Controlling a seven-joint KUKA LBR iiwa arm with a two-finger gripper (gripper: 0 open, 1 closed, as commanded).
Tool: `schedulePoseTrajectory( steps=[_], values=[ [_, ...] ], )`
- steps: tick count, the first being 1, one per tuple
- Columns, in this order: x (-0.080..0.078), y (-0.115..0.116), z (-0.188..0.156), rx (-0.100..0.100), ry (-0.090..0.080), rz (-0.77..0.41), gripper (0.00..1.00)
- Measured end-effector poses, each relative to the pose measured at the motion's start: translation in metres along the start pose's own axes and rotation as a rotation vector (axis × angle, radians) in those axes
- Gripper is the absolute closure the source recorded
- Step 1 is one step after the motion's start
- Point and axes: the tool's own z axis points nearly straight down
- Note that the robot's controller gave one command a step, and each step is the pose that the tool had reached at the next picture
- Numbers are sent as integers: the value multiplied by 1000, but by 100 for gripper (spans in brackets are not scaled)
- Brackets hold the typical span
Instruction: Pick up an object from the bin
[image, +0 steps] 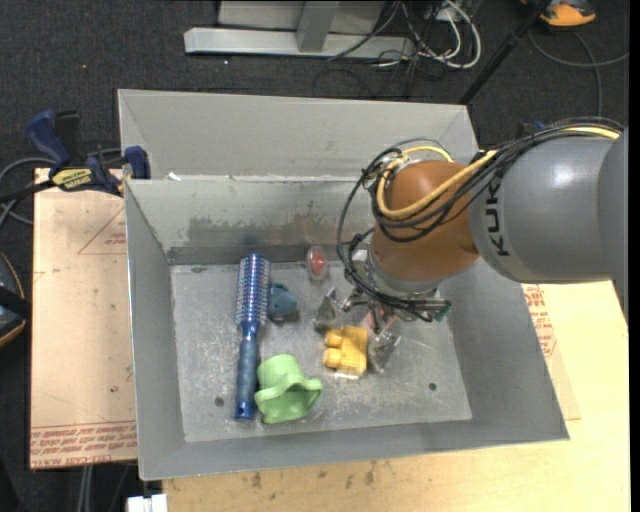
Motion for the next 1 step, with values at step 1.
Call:
schedulePoseTrajectory(
  steps=[1],
  values=[
    [-1, -2, -3, -3, 2, 5, 0]
  ],
)
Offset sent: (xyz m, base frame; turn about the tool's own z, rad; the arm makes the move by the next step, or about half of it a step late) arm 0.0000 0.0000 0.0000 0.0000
